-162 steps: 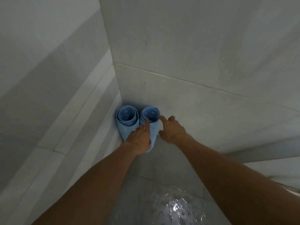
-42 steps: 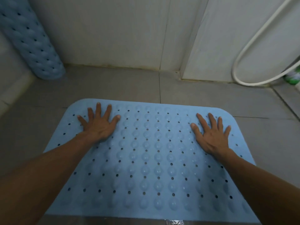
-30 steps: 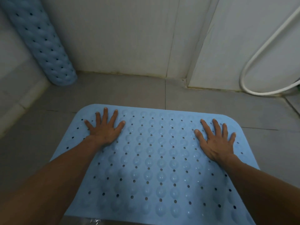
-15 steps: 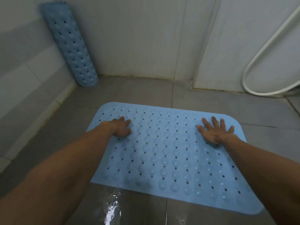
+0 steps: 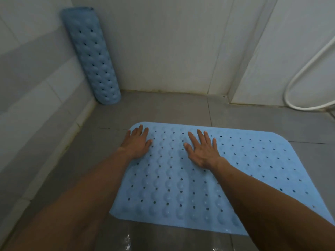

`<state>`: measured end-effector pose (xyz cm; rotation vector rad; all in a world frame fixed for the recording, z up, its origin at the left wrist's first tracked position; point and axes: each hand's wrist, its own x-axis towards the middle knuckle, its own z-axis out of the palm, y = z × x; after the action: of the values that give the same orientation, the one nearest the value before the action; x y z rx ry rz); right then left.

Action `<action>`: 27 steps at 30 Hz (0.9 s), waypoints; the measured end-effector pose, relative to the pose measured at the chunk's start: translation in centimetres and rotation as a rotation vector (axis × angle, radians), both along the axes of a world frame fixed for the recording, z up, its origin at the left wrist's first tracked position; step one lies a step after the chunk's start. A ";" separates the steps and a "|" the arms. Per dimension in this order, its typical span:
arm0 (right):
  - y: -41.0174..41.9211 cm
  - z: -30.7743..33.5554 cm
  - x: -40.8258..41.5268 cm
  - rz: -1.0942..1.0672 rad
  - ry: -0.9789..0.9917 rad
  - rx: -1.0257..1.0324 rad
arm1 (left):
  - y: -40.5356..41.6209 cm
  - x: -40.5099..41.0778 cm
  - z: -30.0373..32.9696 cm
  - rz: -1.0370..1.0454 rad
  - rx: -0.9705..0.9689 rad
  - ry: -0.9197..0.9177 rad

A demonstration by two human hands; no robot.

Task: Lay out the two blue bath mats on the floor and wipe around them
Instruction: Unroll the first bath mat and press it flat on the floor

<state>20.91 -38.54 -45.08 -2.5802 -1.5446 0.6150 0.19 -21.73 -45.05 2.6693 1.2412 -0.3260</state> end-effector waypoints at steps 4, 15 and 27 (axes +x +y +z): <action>4.3 -1.6 -3.3 -0.012 0.018 0.058 | 0.9 0.7 -1.7 0.014 0.046 -0.129; 9.0 -7.0 -2.6 -0.163 -0.162 0.306 | 2.9 5.4 -7.0 0.090 0.037 -0.315; 10.0 -6.7 -2.7 -0.216 -0.212 0.337 | 2.1 6.0 -6.9 0.120 0.163 -0.291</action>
<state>18.23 -28.51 -51.74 -2.5582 -1.2609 0.0554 6.24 -19.60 -51.93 2.6330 1.3744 0.1827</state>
